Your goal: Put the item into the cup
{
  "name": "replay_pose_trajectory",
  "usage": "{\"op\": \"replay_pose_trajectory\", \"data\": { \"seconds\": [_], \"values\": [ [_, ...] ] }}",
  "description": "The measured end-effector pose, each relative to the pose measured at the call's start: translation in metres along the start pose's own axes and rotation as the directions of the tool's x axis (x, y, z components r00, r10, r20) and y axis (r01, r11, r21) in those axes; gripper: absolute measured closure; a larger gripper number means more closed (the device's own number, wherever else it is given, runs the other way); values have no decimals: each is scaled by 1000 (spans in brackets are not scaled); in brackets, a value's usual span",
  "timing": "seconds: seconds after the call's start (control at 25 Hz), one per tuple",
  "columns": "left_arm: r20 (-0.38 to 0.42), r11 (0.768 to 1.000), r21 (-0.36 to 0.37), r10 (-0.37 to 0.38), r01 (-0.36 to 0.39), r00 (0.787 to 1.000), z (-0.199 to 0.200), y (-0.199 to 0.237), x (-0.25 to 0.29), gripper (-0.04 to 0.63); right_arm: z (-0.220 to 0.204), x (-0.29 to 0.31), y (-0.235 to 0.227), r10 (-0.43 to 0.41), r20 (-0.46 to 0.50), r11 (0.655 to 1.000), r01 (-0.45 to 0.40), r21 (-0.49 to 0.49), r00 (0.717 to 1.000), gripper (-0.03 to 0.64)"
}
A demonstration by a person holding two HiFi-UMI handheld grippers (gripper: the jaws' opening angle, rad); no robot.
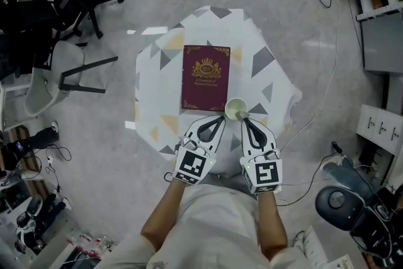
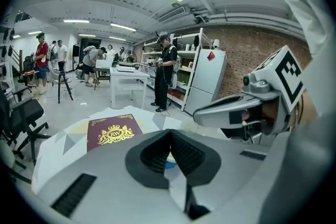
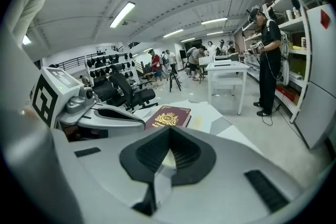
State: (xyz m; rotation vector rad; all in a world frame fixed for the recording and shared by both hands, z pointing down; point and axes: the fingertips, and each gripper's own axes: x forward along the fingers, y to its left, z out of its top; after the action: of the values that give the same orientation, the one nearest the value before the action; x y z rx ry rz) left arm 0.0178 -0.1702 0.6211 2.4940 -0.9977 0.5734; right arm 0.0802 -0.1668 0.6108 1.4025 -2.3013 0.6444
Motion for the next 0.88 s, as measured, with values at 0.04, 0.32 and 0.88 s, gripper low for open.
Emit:
{"op": "replay_pose_trajectory", "data": {
  "seconds": [0.04,0.32,0.88],
  "values": [
    [-2,1000,-2,-1,1,1000,-1,0,1,583,-1,2,0,2,-3,1000,-2,0,1000,611],
    [-12,1000,-14,-5,5,1000,-7,0,8,581,-9,12,0,12,-22,1000,-12,3,1000,612],
    [-33,1000,-26,-12,11,999,-17,1,18,583,-29,30,-2,36,-75,999,-36,-6,997,611]
  ]
}}
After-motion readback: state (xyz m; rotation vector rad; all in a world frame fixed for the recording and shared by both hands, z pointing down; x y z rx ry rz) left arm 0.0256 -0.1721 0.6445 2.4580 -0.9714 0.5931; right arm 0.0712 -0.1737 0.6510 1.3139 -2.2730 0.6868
